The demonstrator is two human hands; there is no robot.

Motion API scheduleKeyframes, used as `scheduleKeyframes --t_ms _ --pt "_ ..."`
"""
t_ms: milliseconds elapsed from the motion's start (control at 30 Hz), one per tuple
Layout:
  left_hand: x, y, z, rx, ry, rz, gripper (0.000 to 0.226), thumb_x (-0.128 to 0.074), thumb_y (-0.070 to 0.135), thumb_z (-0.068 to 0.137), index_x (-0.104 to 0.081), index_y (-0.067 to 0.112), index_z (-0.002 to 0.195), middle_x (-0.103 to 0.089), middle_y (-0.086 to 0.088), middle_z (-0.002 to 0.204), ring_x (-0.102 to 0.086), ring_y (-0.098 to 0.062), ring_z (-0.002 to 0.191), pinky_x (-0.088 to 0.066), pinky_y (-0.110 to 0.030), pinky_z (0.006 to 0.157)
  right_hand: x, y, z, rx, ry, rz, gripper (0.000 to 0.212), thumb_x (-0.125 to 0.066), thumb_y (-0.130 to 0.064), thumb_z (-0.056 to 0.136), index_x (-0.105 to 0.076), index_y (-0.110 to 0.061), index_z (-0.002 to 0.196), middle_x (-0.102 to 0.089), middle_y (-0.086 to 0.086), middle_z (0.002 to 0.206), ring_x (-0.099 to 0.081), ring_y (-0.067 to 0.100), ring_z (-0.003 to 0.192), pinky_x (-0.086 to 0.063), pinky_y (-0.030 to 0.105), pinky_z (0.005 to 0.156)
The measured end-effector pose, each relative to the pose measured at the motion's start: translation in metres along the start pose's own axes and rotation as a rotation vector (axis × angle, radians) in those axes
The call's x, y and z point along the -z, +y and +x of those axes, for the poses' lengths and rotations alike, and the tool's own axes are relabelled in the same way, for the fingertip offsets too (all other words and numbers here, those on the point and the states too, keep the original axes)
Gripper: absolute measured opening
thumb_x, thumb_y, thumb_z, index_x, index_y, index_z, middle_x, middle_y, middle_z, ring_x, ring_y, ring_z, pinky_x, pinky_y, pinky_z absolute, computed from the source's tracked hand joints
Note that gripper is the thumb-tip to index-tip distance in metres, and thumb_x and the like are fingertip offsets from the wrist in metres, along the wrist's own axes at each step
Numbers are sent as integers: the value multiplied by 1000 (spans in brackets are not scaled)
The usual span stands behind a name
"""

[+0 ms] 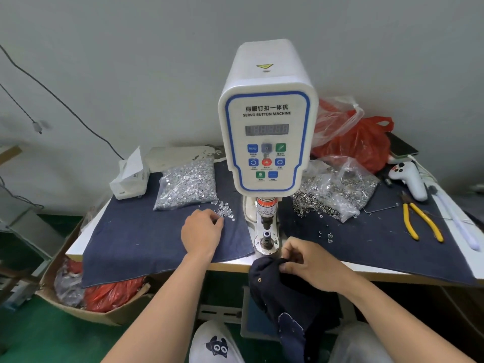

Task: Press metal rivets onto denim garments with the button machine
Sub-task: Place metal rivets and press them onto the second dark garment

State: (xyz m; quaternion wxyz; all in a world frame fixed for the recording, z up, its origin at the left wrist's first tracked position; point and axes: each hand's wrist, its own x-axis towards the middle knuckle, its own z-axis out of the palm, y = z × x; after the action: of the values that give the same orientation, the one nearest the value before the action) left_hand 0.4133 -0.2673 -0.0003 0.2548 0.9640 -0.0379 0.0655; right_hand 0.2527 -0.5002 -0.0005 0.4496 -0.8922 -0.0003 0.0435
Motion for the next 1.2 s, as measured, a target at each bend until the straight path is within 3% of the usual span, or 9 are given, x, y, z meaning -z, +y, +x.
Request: scheduleKeyframes --t_ms 133,233,400,500,633,733,933,1067,1200 --pt "-1 0 -2 -19 21 -18 17 -64 29 103 -78 20 104 -71 -3 112 -65 -28 104 -49 -39 83 0 3 1 -2 -2 1 25 -80 -26 86 -56 -28 84 -60 -24 69 -49 -3 64 -40 15 63" --pt "3 0 -9 3 10 -158 11 -65 23 103 -75 18 101 -75 1 100 -66 -23 97 -41 -33 79 -1 3 1 1 4 8 25 -81 -26 86 -56 -27 84 -60 -24 68 -48 -3 63 -40 15 62" --pt "5 15 -31 199 -208 -801 11 -66 11 102 -73 18 107 -80 1 95 -70 -12 84 -55 -26 77 0 1 0 -3 9 3 24 -80 -27 87 -56 -28 84 -61 -19 69 -48 -3 62 -41 16 62" --pt "3 26 -46 147 -332 -945 20 -60 8 105 -77 18 105 -82 3 94 -70 -5 79 -56 -19 74 0 -1 -1 -10 8 0 24 -80 -28 87 -56 -28 85 -63 -12 74 -49 -1 64 -41 17 62" --pt "3 43 -60 60 -341 -919 17 -67 14 103 -79 26 100 -82 6 94 -72 -7 86 -60 -26 81 0 -3 -2 -8 6 5 24 -80 -26 88 -56 -27 85 -68 -4 80 -52 1 68 -43 19 66" --pt "1 52 -71 62 -366 -915 13 -73 17 99 -79 28 95 -81 8 90 -73 -2 84 -56 -23 75 0 -4 -3 -1 12 2 24 -80 -25 88 -56 -27 85 -66 -7 79 -51 1 67 -42 20 66" --pt "3 58 -79 98 -402 -915 19 -76 17 98 -80 14 115 -82 0 102 -76 -17 102 -60 -35 94 -1 -2 -4 10 18 16 23 -79 -25 88 -56 -24 86 -63 -8 77 -48 1 67 -40 19 64" --pt "9 56 -78 26 -413 -852 11 -76 19 98 -81 28 103 -82 8 95 -75 -3 91 -56 -22 79 -2 -2 -3 12 19 18 22 -79 -25 88 -57 -23 86 -63 -9 78 -49 1 67 -40 18 64" --pt "12 55 -79 -49 -375 -761 13 -75 18 98 -81 30 100 -81 10 91 -74 -2 87 -53 -13 73 -2 -1 -3 6 18 13 23 -79 -27 88 -57 -25 86 -63 -9 78 -48 -1 66 -41 16 64"
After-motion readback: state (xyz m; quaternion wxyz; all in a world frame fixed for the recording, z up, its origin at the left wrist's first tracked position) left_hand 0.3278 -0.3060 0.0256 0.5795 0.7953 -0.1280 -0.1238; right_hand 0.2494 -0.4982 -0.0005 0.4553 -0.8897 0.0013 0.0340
